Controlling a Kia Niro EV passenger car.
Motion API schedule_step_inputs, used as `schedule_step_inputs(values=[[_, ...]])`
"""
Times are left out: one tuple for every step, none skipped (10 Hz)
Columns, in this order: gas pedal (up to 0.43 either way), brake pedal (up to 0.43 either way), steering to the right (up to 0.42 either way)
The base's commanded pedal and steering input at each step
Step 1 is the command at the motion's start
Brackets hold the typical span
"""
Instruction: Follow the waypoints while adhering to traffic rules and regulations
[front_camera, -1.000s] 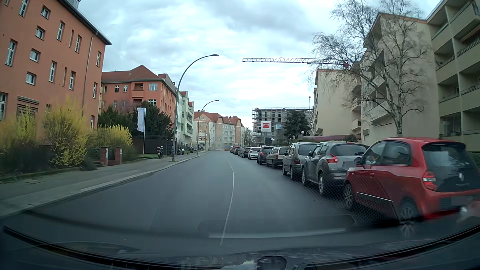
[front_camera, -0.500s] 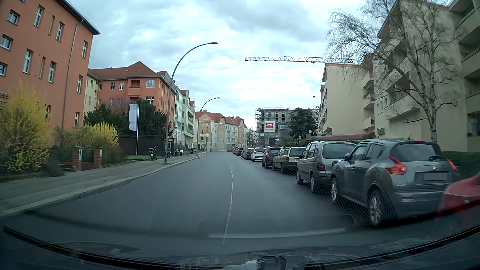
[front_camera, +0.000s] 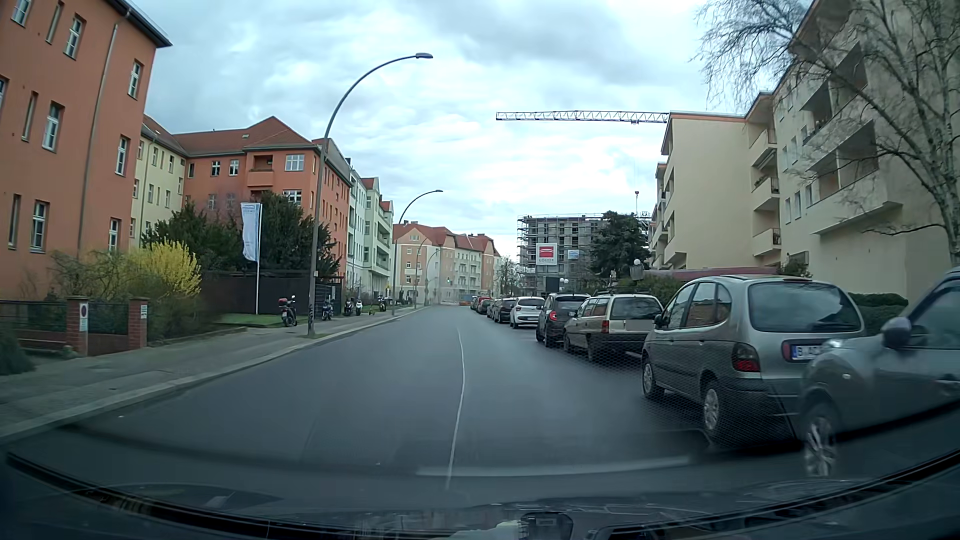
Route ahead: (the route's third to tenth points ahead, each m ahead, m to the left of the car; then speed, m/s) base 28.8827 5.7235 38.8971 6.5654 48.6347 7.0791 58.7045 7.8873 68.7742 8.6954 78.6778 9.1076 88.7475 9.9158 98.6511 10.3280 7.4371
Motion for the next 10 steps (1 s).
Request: schedule_step_inputs(values=[[0.0,0.012,-0.012],[0.0,0.012,-0.012],[0.0,0.012,-0.012],[0.0,0.012,-0.012],[0.0,0.012,-0.012],[0.0,0.012,-0.012],[0.0,0.012,-0.012],[0.0,0.012,-0.012],[0.0,0.012,-0.012],[0.0,0.012,-0.011]])
